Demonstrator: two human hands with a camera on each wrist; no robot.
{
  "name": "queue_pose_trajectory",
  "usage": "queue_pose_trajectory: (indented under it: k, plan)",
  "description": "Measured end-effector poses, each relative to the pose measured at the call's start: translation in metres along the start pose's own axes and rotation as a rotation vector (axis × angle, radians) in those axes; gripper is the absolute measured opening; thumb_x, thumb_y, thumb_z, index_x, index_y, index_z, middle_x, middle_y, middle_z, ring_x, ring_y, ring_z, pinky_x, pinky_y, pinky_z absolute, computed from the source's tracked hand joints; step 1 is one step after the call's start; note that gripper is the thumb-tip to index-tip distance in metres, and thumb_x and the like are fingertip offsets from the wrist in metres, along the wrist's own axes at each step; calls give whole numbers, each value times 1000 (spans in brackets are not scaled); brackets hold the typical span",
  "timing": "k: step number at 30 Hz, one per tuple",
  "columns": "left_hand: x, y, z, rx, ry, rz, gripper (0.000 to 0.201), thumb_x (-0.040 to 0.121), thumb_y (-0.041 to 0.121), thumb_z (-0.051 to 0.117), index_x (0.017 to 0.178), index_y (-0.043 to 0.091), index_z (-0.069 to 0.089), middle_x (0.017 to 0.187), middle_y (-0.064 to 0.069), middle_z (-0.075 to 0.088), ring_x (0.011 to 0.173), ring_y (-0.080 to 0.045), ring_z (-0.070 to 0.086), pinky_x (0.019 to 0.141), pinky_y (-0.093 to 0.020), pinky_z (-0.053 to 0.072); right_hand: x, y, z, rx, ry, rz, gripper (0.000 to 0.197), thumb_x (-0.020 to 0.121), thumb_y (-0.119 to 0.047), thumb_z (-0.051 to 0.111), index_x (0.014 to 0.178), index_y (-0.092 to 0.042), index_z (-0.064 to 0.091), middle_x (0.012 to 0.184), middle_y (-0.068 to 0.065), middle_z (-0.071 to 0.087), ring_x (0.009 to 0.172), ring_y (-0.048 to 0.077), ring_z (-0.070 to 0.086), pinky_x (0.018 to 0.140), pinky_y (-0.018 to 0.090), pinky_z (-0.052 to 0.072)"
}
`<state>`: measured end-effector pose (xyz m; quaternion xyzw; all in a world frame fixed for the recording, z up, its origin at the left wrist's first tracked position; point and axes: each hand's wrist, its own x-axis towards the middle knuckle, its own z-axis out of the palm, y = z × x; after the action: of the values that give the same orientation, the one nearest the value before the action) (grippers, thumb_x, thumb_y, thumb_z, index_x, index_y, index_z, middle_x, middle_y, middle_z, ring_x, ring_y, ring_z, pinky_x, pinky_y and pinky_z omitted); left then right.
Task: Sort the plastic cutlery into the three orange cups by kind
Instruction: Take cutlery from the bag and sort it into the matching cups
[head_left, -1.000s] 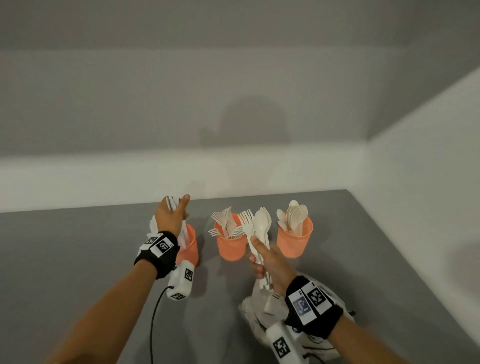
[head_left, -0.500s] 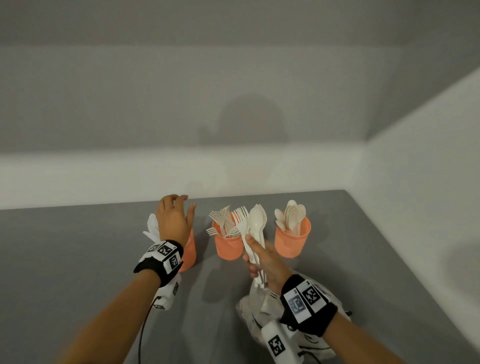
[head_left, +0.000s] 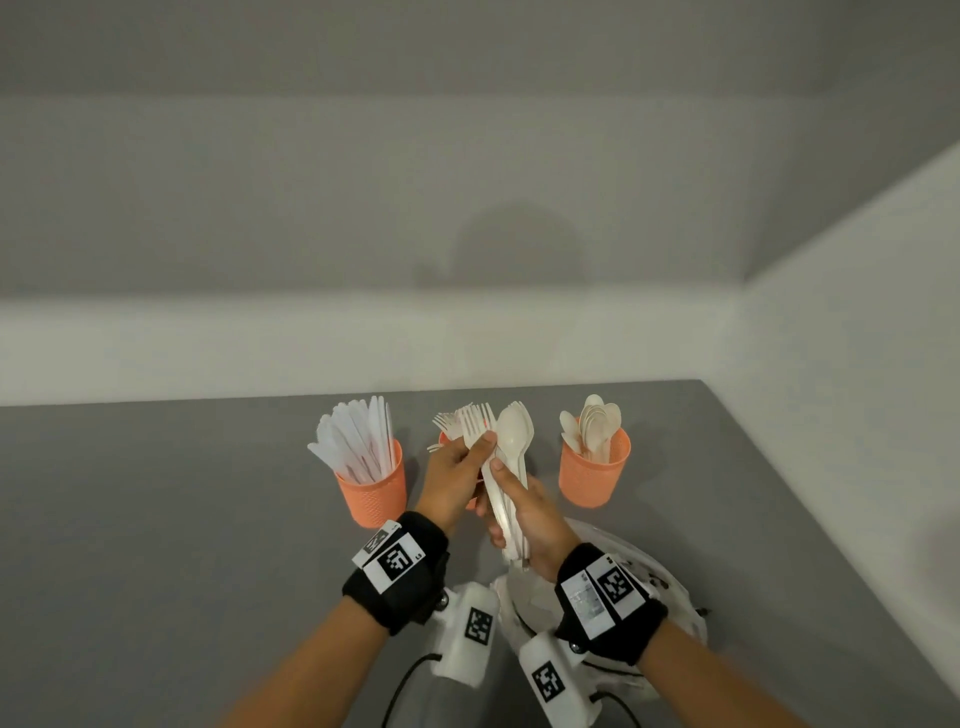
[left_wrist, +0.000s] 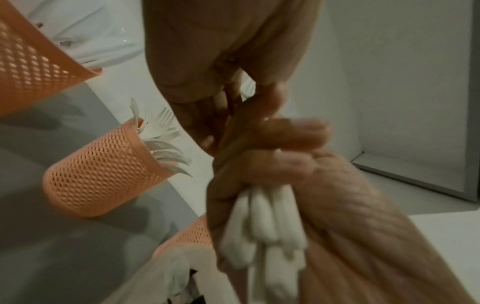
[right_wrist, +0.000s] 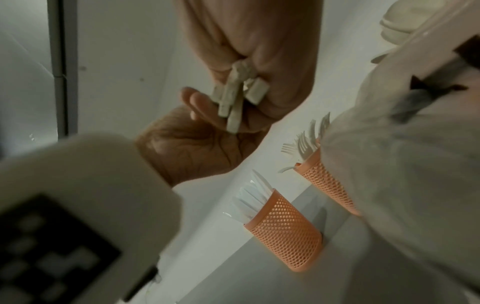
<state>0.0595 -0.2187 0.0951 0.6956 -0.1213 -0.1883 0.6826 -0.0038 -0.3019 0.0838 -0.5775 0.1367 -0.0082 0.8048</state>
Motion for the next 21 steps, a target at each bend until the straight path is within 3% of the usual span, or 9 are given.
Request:
queue_pose_trajectory:
  k: [4,6,9,11,13,17,21]
  plan:
    - [-3,4,1,20,99,20,24,94,22,51,87,4,65,80,-22,66,71,-30,62,75,-42,52,-7,0,0,-43,-4,-36,36,97,-34,41,94,-1,57,55,3,60,38,12,52,39,20,43]
    - [-1,4,1,50,160,52,19,93,18,53,86,6,66,83,-21,68,76,-32,65,78,-43,53,-10,0,0,-48,-2,-49,36,98,-33,40,90,-2,58,56,3,59,40,13,53,40,20,44]
    - [0,8,-3,-6,203,44,16,93,13,51,93,6,66,82,-15,68,72,-24,66,69,-34,56,-12,0,-1,-78,9,-66,34,98,-33,40,88,-9,60,58,5,59,40,14,54,40,21,45]
    - [0,11,-6,-71,204,30,18,95,15,49,89,8,65,74,-8,66,62,-15,63,60,-25,53,-14,1,-1,-95,15,-79,31,98,-33,41,91,-9,60,60,5,60,40,14,54,40,22,45]
    - [-1,13,-9,-101,187,19,22,96,19,47,87,10,64,71,-4,65,61,-13,63,58,-23,51,-15,1,-1,-106,17,-88,29,98,-32,42,94,-9,59,61,3,61,40,13,54,39,22,45]
    - [-8,10,-7,1,91,1,28,98,23,43,98,3,62,72,-7,64,55,-11,59,54,-22,48,-16,0,0,-140,36,-116,24,97,-31,44,92,-13,59,60,2,60,38,13,51,36,20,40]
    - [-15,5,2,76,27,14,34,98,20,41,102,-9,58,63,-14,59,42,-15,51,43,-22,42,-15,2,-1,-138,52,-120,27,96,-31,46,99,-6,56,60,8,58,39,15,51,37,21,40]
